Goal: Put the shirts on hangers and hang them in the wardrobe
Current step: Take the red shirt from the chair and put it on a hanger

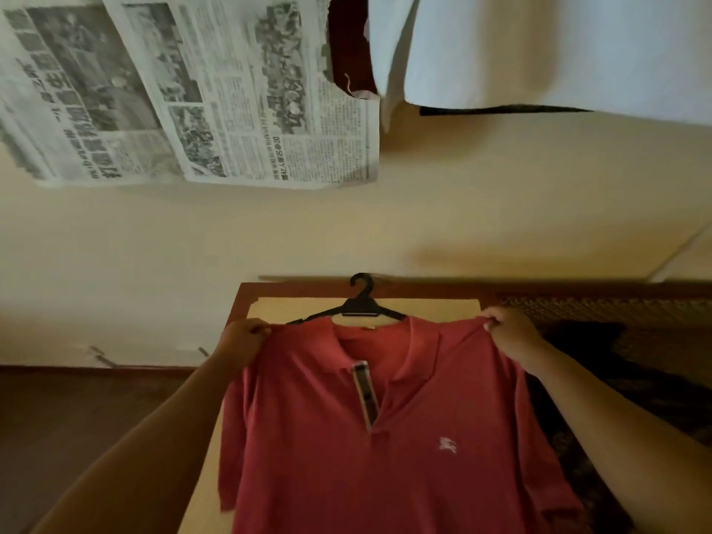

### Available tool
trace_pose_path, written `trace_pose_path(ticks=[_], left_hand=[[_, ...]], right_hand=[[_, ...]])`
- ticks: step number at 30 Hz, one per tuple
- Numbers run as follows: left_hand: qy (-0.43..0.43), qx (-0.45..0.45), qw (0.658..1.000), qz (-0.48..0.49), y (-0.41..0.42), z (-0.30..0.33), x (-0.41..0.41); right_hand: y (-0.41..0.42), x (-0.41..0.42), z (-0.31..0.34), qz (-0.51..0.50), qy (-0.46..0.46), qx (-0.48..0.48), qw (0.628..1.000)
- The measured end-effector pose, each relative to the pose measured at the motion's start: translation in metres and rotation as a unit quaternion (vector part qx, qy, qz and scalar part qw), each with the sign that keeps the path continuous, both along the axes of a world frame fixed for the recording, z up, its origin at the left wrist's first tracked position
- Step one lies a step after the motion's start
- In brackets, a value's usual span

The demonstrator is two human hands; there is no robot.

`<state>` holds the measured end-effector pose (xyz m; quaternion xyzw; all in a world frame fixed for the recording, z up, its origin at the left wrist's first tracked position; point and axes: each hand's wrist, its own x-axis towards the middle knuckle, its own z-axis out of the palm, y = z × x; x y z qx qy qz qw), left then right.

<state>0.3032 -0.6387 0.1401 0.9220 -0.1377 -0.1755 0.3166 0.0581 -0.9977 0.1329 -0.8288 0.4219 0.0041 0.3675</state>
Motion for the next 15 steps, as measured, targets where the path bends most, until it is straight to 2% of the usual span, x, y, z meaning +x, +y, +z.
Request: trace_pose_path(ticks=[3,5,7,9,10,13,15], left_hand=[[-0.012,-0.059,0.998,0.036,-0.019,-0.003,0.019],[0.007,-0.037,0.999,0.013,-0.026,-0.016,0.031],[0.018,0.049,0.998,-0.022,-0.032,-0.031,0.033],[-0.028,0.177,0.982,-0.057,-0.041,-0.040,0.024],[-0.064,0.208,0.974,-0.064,-0.047,-0.043,0.016],[-0.096,0.169,0.978,-0.079,-0.073,-0.054,-0.015],[-0.032,0.126,0.990,-0.053,-0.085,-0.065,-0.035]], right_hand=[[-0.010,0.013,-0.005,-0.062,-0.018,-0.003,0.998],[-0.008,0.019,-0.015,-0.040,0.032,-0.014,0.999],[-0.004,0.024,-0.028,0.007,0.102,-0.019,0.995],[0.002,0.033,-0.037,0.043,0.138,-0.053,0.988],[0.005,0.039,-0.040,0.053,0.140,-0.076,0.986],[0.021,0.072,-0.044,0.079,0.121,-0.109,0.983],[0.035,0.097,-0.046,0.105,0.086,-0.096,0.986]])
